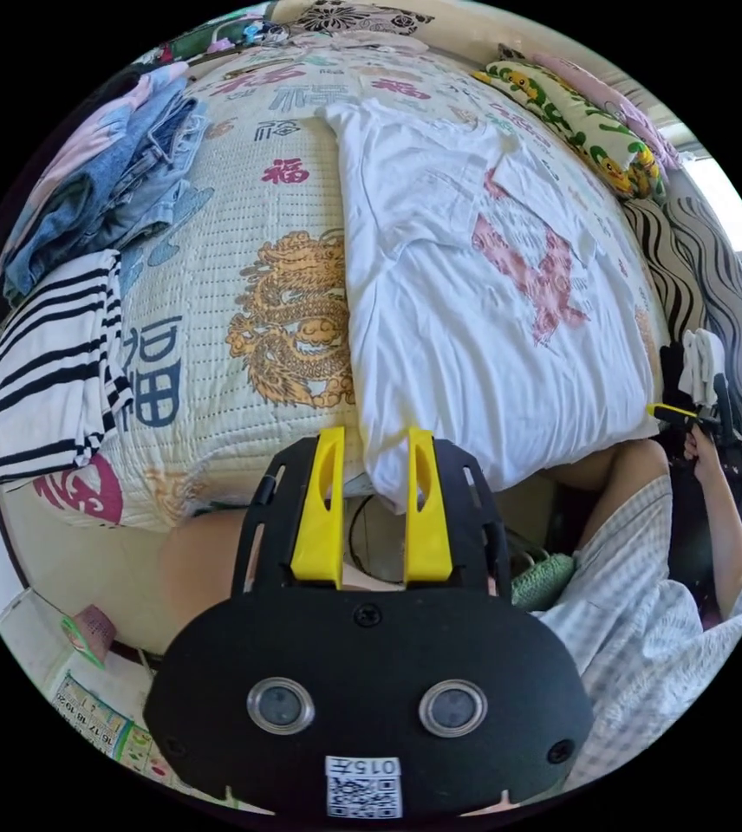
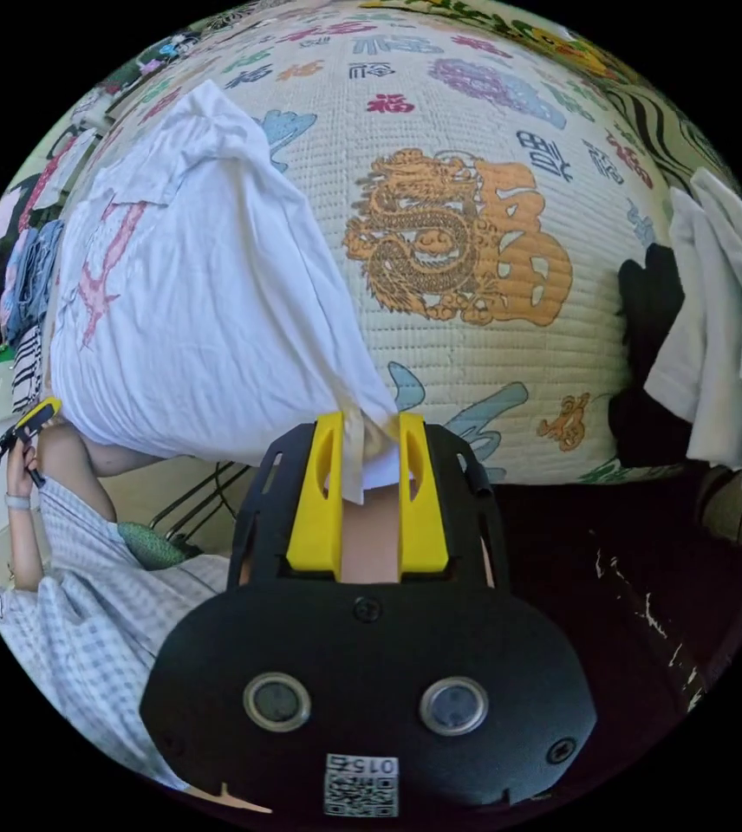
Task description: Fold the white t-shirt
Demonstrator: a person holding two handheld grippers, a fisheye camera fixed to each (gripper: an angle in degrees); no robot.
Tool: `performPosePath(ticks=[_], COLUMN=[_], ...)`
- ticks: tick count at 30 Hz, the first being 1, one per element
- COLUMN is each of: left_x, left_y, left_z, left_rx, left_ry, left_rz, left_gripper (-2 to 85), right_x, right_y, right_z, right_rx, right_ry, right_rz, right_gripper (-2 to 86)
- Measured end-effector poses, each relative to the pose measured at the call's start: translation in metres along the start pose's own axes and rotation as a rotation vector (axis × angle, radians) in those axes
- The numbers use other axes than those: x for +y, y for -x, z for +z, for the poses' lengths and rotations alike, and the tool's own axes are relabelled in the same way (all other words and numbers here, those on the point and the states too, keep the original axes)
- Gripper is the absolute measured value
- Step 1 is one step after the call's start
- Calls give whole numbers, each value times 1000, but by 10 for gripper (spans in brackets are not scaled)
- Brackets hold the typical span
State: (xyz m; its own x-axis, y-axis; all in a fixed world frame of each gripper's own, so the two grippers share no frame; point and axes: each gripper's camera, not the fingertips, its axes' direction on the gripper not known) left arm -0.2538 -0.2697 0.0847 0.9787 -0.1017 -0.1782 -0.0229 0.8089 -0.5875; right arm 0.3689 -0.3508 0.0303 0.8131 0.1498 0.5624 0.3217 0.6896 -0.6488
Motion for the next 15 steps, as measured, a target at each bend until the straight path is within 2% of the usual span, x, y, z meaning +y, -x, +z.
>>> performPosePath(ticks=[2, 4, 6, 9, 11, 14, 15], left_x=[-3, -3, 2, 11, 11, 3, -1], left_y=[-5, -9, -10, -9, -8, -5, -4], left_z=[-5, -15, -29, -50, -52, -34, -22], left_rx=[-20, 34, 45, 61, 38, -12, -27], left_ry=[15, 31, 12, -29, -27, 52, 138], left_rz=[16, 50, 57, 54, 50, 19, 19], left_gripper=[74, 24, 14, 7, 8, 17, 30], right_x=[2, 6, 13, 27, 31, 32, 31], right_y=[-3, -3, -6, -30, -44, -52, -48], right_z=[-8, -20, -35, -57, -61, -54, -51], right_rx=[-4, -44, -62, -262, -291, -282, -228], right_ry=[14, 65, 44, -10, -26, -5, 35], right_rz=[-26, -90, -115, -71, -18, 51, 59], right_gripper=[72, 12, 2, -1, 2, 14, 22])
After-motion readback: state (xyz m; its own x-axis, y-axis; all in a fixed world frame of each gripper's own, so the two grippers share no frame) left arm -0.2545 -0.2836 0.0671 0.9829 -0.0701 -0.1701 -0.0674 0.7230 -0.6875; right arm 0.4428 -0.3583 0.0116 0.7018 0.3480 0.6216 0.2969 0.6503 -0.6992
